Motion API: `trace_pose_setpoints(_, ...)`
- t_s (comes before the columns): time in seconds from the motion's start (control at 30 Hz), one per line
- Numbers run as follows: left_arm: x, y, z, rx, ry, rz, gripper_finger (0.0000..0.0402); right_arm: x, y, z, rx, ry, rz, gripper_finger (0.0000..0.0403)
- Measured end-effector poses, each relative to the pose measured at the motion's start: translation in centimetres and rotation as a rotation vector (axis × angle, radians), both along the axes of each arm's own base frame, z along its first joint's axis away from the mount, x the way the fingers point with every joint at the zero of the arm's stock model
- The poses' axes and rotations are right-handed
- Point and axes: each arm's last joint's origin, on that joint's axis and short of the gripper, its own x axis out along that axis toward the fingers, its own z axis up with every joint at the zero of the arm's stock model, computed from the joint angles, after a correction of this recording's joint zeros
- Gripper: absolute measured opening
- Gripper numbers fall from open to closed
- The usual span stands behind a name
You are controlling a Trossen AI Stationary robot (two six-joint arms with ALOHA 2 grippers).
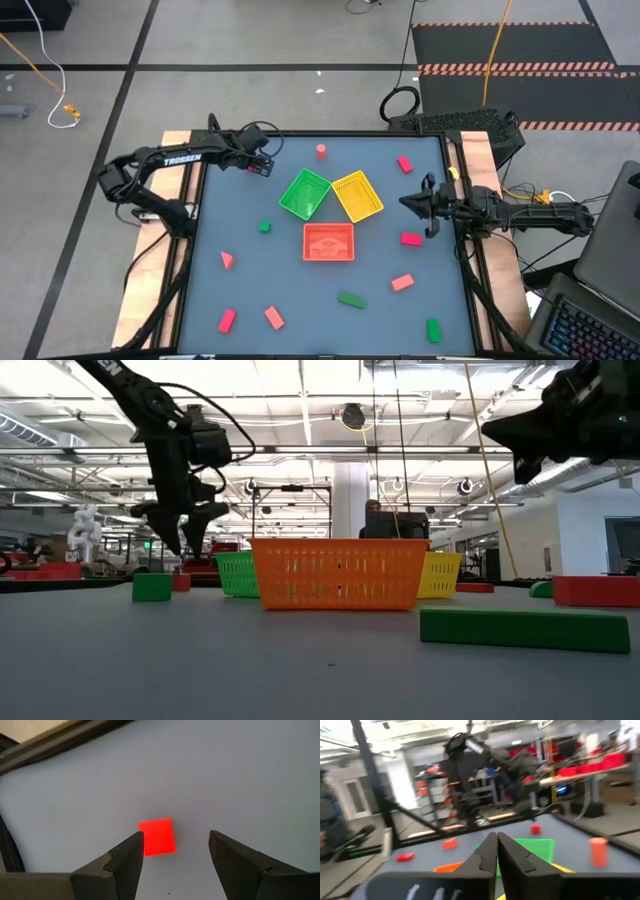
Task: Sort & place blocks by color
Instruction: Put the red block into the orange bin
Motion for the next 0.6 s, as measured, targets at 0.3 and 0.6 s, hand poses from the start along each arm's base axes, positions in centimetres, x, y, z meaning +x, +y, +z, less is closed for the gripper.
trace_pose_setpoints(0.3,0.4,1.3,-3.5,-0.074,0.088,0.043,0.0223,0.6,-0.4,-0.6,0.020,0.059,-0.112,0.0118)
trace_pose_setpoints(0.6,0.3,2.0,-4.5,-0.091,0.102,0.059,0.0223,0.8,-0.6,-0.8,0.025,0.086,-0.191,0.0183)
